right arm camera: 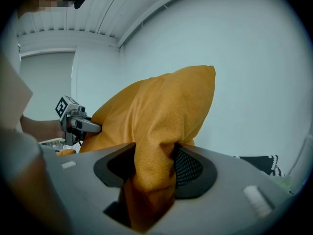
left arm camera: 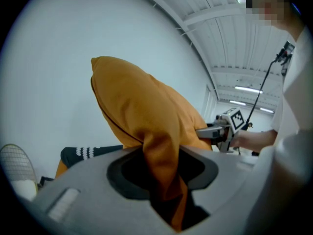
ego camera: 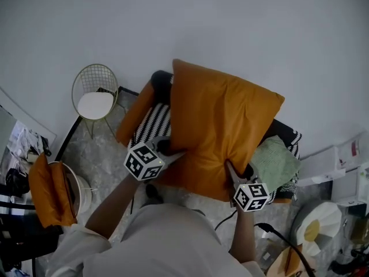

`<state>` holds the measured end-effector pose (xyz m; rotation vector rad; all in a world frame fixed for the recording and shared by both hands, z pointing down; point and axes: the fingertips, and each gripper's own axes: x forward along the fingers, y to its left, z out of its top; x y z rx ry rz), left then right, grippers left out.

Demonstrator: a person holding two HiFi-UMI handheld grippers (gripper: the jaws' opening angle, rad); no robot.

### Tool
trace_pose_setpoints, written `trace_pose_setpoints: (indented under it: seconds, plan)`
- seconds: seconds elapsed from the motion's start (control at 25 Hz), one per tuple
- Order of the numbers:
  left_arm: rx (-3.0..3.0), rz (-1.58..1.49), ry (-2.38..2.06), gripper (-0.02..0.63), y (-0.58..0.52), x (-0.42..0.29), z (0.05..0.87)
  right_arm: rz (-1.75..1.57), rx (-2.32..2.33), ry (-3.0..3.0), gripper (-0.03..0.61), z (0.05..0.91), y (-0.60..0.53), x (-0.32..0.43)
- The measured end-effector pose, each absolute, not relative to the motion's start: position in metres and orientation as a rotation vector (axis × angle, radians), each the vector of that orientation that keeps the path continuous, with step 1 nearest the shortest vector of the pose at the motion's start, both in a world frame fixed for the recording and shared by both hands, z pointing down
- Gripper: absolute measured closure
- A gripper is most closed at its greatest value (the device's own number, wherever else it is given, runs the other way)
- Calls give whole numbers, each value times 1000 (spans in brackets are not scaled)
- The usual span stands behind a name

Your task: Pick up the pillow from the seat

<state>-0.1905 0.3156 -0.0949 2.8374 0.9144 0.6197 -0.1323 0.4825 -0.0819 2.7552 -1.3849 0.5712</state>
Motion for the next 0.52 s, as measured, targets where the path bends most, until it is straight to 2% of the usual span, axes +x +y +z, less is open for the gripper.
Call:
trace_pose_setpoints:
  seconds: [0.52]
  plan:
    - [2842, 616, 875, 465, 303, -198, -95, 566, 2730, -1413, 341, -81, 469, -136]
